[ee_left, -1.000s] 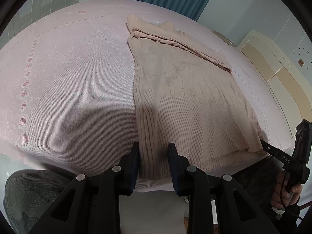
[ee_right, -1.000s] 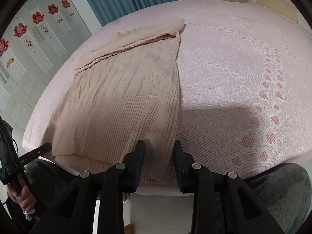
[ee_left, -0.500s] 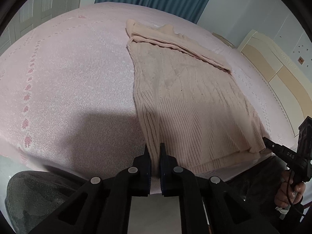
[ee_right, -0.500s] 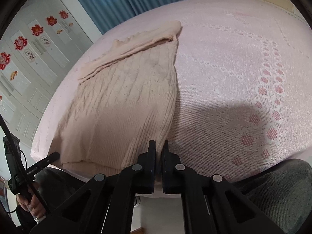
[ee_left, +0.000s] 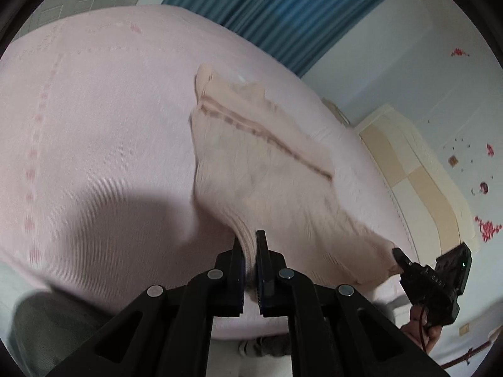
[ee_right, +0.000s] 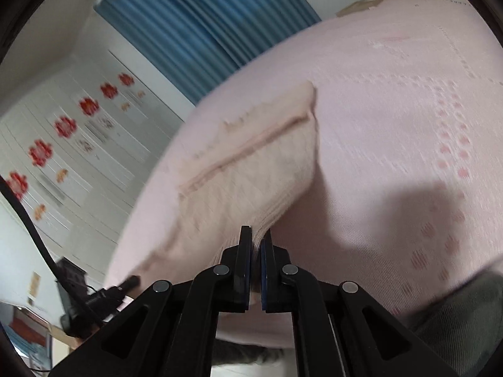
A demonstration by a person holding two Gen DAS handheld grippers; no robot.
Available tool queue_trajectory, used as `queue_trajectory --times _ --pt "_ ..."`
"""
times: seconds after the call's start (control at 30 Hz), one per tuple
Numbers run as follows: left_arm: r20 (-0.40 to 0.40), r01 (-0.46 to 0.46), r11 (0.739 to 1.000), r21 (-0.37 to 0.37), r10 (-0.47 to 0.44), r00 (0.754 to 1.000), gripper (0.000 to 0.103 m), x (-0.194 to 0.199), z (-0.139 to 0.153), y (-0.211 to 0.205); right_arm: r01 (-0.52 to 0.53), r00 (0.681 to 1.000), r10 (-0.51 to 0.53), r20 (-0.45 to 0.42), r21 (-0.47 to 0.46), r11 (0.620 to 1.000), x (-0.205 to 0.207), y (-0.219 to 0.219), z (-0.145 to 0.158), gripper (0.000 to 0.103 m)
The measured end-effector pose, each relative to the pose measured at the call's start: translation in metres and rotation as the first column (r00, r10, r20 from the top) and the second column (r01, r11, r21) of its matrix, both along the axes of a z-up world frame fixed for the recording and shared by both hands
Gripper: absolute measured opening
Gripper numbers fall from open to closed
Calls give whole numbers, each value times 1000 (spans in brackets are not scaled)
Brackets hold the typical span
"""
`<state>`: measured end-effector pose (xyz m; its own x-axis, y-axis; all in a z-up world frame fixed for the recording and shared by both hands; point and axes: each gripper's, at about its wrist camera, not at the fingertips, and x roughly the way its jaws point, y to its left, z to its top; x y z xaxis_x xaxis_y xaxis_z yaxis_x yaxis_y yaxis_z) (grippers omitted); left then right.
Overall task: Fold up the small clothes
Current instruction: 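Lift the hem with both grippers and fold it toward the collar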
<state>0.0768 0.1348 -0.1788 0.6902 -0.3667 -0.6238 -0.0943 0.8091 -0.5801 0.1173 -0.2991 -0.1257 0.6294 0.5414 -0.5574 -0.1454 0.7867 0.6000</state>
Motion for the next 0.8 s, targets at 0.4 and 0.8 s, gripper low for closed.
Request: queue_trajectory --times 0.4,0.8 --pt "27 -148 987 61 146 989 6 138 43 11 163 986 -156 -61 156 974 143 13 20 5" --pt "24 -173 981 92 171 985 6 256 22 21 145 989 -139 -59 123 982 272 29 -3 5"
